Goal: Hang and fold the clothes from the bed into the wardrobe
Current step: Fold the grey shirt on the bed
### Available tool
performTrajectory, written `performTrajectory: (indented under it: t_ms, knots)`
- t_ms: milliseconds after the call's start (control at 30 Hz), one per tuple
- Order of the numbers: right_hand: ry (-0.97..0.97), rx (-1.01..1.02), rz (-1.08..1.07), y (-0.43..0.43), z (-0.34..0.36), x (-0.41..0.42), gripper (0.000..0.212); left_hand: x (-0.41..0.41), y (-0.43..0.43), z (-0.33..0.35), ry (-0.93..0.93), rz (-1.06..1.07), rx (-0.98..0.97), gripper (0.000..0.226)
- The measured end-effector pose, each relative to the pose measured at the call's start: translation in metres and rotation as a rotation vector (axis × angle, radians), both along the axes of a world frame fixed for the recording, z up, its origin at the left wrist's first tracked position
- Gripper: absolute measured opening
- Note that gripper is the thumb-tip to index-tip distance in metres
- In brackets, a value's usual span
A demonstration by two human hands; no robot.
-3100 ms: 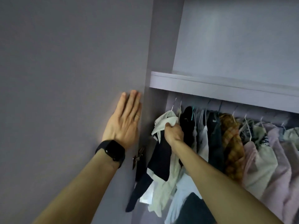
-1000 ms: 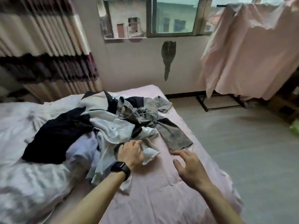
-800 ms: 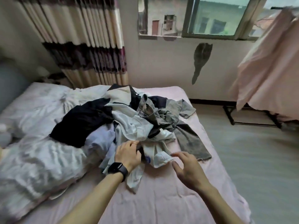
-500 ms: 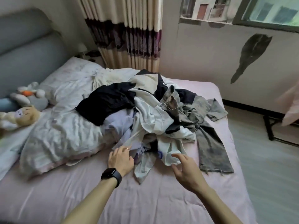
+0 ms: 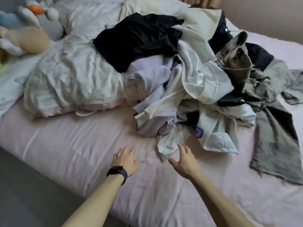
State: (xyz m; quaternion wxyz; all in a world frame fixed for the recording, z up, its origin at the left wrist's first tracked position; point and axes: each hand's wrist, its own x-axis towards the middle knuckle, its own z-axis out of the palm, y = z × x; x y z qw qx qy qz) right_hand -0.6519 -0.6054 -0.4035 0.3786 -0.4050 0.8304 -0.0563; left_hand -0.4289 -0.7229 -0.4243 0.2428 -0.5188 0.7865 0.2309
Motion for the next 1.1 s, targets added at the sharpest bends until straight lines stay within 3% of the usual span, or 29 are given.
performTrajectory:
  t_ms: [100,200,300,367,467,533,600,767,933,1100]
  knots:
    - [0.028,0.026,-0.003,-0.019,-0.052,0.016,0.099,0.023,0.0,-0.053,-0.043,-0.022,0.064,0.067]
    - [0.186,-0.061,-0.055,-0.045,-0.073,0.029,0.113,0.04,0.006,-0.083,-0.028,-0.056,0.029,0.07]
    - [0.308,-0.263,-0.21,-0.078,-0.07,0.036,0.116,0.044,0.01,-0.092,-0.005,-0.092,-0.045,0.069]
    - [0.203,-0.295,-0.408,-0.103,-0.069,0.034,0.113,0.046,0.008,-0.092,-0.025,-0.099,-0.049,0.069]
    - [0.005,-0.273,-0.655,-0.124,-0.063,0.014,0.083,0.043,0.004,-0.088,-0.075,-0.119,0.005,0.072]
    - [-0.033,-0.255,-0.641,-0.127,-0.057,0.004,0.051,0.041,-0.002,-0.08,-0.091,-0.129,0.084,0.07]
    - [-0.05,-0.264,-0.625,-0.12,-0.039,0.005,0.034,0.043,-0.008,-0.065,-0.077,-0.104,0.164,0.065]
    - [-0.263,-0.464,-0.718,-0.06,0.055,0.023,0.028,0.048,-0.004,0.002,0.014,-0.035,0.168,0.067]
    - [-0.534,-0.681,-0.775,-0.016,0.198,0.012,0.014,0.023,-0.002,0.105,0.258,0.025,0.067,0.098]
    - [-0.572,-0.991,-0.716,-0.006,0.366,-0.005,0.015,-0.041,-0.003,0.243,0.584,-0.087,-0.043,0.125]
